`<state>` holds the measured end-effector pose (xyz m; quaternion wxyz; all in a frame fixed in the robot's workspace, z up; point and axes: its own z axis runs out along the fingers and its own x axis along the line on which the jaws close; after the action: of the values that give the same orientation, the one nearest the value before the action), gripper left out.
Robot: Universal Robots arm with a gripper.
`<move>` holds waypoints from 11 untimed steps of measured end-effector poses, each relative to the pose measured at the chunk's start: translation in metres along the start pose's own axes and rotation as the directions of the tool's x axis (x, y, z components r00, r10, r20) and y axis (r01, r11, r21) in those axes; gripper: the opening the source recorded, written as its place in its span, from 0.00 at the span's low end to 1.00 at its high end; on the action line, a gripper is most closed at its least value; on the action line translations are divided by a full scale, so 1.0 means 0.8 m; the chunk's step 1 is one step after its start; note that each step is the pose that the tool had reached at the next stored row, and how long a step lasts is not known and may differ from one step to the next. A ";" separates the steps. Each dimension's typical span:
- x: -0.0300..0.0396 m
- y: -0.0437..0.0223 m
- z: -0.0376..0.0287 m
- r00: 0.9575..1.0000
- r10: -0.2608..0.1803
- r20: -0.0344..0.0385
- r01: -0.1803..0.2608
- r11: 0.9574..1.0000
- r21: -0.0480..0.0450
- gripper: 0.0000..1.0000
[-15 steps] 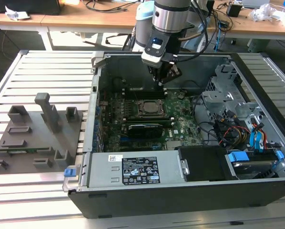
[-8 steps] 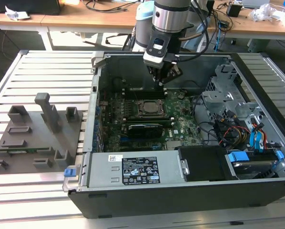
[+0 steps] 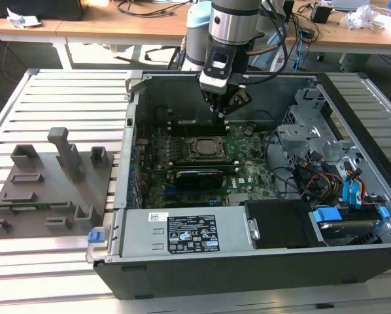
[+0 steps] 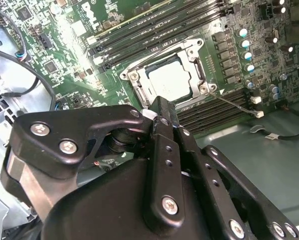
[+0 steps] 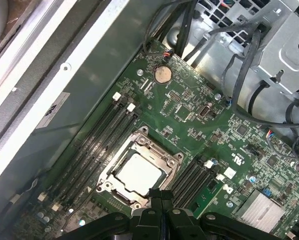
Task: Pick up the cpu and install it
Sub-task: 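Install the first cpu locking lever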
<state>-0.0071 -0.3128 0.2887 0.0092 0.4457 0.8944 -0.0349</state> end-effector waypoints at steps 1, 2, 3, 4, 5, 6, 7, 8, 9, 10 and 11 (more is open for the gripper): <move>0.0000 0.0000 0.0000 1.000 -0.003 0.000 0.003 1.000 0.000 0.11; 0.0000 0.0000 0.0000 1.000 -0.008 0.000 0.008 1.000 0.000 0.11; 0.0000 0.0000 0.0000 1.000 -0.014 0.001 0.014 1.000 -0.001 0.11; 0.0000 0.0000 0.0000 1.000 -0.024 0.001 0.024 1.000 -0.001 0.11; 0.0000 0.0000 0.0000 0.999 -0.043 0.002 0.043 0.999 -0.002 0.11; 0.0000 0.0000 0.0000 0.998 -0.057 0.003 0.057 0.998 -0.003 0.11; 0.0000 0.0000 0.0000 0.997 -0.080 0.004 0.080 0.997 -0.004 0.11; 0.0000 0.0000 0.0000 0.996 -0.093 0.005 0.093 0.996 -0.004 0.11; 0.0000 0.0000 0.0000 0.994 -0.112 0.006 0.112 0.994 -0.005 0.11; 0.0000 0.0000 0.0000 0.993 -0.122 0.007 0.122 0.993 -0.005 0.11; 0.0000 0.0000 0.0000 0.992 -0.130 0.007 0.130 0.992 -0.006 0.11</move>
<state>-0.0071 -0.3128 0.2887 0.0114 0.3864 0.9216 -0.0343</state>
